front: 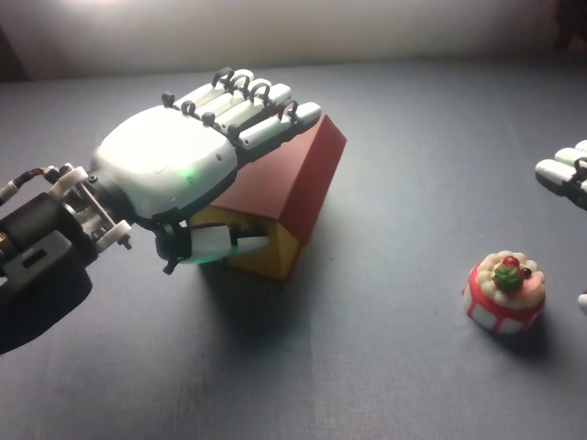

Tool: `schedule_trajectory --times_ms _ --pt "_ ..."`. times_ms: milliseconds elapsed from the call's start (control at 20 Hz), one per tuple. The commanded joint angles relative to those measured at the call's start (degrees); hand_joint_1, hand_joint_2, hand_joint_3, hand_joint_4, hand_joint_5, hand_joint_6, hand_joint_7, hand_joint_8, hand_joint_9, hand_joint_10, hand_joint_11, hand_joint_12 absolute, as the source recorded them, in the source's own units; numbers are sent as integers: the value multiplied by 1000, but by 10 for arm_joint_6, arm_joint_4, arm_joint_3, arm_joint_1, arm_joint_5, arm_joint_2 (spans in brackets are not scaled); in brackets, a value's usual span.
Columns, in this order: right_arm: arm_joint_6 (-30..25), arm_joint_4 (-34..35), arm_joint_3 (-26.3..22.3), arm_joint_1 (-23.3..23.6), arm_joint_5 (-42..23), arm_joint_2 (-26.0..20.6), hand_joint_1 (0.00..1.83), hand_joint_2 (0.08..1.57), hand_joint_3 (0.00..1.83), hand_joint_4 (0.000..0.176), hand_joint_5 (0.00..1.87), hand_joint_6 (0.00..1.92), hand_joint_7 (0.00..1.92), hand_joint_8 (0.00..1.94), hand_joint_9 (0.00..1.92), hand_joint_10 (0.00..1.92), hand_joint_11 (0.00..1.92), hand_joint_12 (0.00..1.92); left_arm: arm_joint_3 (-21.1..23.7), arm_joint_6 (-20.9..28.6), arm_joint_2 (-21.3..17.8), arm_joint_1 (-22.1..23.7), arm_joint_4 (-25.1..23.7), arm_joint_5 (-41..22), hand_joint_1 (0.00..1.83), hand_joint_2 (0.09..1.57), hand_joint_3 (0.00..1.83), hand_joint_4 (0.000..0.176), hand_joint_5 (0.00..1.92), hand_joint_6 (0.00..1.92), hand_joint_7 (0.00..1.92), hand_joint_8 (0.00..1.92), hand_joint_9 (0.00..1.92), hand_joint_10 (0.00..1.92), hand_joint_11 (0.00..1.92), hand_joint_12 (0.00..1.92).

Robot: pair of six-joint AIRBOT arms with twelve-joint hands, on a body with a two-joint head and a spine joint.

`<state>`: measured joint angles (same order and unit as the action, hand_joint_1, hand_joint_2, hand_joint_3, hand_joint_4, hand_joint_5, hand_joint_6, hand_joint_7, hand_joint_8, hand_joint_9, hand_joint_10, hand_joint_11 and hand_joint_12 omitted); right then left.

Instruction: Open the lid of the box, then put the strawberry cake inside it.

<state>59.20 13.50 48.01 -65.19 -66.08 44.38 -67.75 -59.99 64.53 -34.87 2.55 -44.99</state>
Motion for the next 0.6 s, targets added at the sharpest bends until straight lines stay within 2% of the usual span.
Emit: schedule_trajectory --times_ms 0,50,150,250,300,400,450,500,550 --pt "-3 1 4 1 -68 0 473 1303 0 0 0 0 0 0 0 0 0 0 -4 9 1 9 0 -88 722 1163 6 157 0 0 0 0 0 0 0 0" --pt "-3 2 4 1 -68 0 477 1300 0 0 0 0 0 0 0 0 0 0 -8 21 3 9 0 -98 653 1184 15 164 0 0 0 0 0 0 0 0" --pt "-3 2 4 1 -68 1 499 1295 0 0 0 0 0 0 0 0 0 0 -9 23 3 9 4 -109 621 1200 16 162 0 0 0 0 0 0 0 0" --pt "-4 4 4 0 -70 1 501 1297 0 0 0 0 0 0 0 0 0 0 -9 24 1 9 10 -122 531 1221 21 139 0 0 0 0 0 0 0 0" --pt "-4 4 4 -1 -70 1 503 1298 0 0 0 0 0 0 0 0 0 0 -8 24 -1 9 14 -127 512 1229 21 134 0 0 0 0 0 0 0 0" --pt "-5 5 4 -2 -71 1 515 1295 0 0 0 0 0 0 0 0 0 0 -8 25 -5 5 26 -144 561 1232 16 140 0 0 0 0 0 0 0 0" --pt "-5 6 4 -2 -71 1 527 1296 0 0 0 0 0 0 0 0 0 0 -7 28 -7 3 32 -156 556 1248 21 134 0 0 0 0 0 0 0 0" --pt "-5 6 4 -2 -71 1 536 1296 0 0 0 0 0 0 0 0 0 0 -7 31 -9 -2 39 -168 531 1262 23 120 0 0 0 0 0 0 0 0" --pt "-5 7 4 -3 -72 2 523 1298 0 0 0 0 0 0 0 0 0 0 -7 36 -11 -5 45 -179 453 1285 30 77 0 0 0 0 0 0 0 0"
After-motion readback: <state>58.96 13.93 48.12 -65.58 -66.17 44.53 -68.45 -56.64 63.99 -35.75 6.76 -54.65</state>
